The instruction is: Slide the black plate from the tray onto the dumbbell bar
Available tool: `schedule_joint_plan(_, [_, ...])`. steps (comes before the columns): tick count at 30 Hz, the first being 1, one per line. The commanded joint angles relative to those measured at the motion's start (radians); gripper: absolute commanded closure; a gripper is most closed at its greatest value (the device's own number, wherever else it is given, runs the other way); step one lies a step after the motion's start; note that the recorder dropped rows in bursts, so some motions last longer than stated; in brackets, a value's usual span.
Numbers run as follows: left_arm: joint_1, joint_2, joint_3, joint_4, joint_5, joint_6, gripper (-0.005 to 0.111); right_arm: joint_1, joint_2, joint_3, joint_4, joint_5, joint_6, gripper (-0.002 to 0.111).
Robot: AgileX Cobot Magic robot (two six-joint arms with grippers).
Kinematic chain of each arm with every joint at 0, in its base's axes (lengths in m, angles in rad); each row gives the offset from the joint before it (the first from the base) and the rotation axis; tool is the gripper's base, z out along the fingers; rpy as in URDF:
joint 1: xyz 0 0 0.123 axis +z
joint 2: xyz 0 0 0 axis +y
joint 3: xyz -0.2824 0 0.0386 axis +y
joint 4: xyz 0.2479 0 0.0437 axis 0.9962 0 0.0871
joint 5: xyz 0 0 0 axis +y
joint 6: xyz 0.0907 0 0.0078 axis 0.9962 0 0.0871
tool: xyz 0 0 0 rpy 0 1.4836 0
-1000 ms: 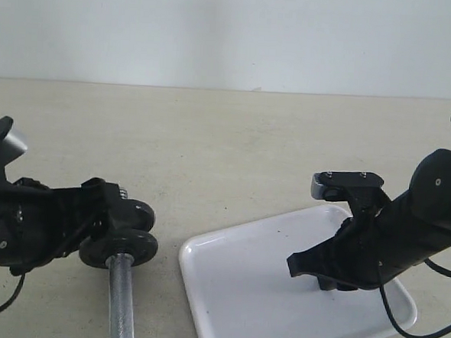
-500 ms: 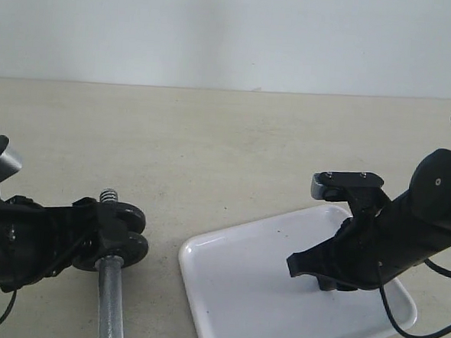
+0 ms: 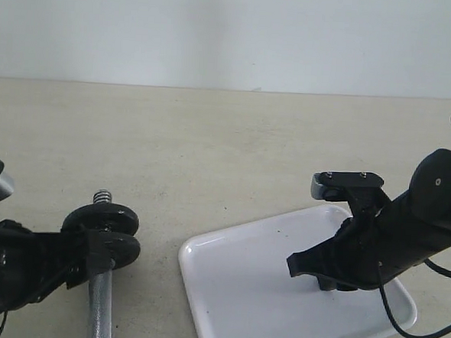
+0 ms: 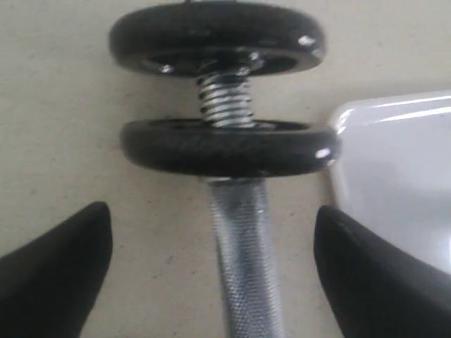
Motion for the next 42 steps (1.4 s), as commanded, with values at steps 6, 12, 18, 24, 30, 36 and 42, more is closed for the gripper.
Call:
schedule_joint_plan(6, [-0.001, 0.067, 0.015, 0.005, -0.076, 0.003, 0.034, 0.0, -0.01, 0.003, -0.003, -0.006, -0.003, 0.106])
schedule_joint_plan(12, [-0.001, 0.067, 0.015, 0.005, -0.076, -0.004, 0.034, 0.0, -0.01, 0.003, -0.003, -0.006, -0.003, 0.106])
schedule_joint_plan(18, [-0.001, 0.067, 0.015, 0.005, -0.076, -0.004, 0.034, 0.0, -0.01, 0.003, -0.003, -0.006, -0.003, 0.106])
schedule_joint_plan(24, [-0.001, 0.067, 0.015, 0.005, -0.076, -0.013, 0.034, 0.0, -0.01, 0.003, -0.003, -0.006, -0.003, 0.106])
schedule_joint_plan(30, [-0.001, 0.067, -0.002, -0.007, -0.126, -0.019, 0.034, 0.0, -0.01, 0.003, -0.003, -0.008, -0.003, 0.106])
schedule_joint_plan(36, [-0.001, 0.067, -0.022, -0.007, -0.128, -0.019, 0.034, 0.0, -0.01, 0.003, -0.003, -0.008, -0.003, 0.106])
schedule_joint_plan(42, [-0.001, 0.067, -0.022, -0.007, -0.128, -0.019, 0.034, 0.0, -0.01, 0.003, -0.003, -0.008, -0.003, 0.106])
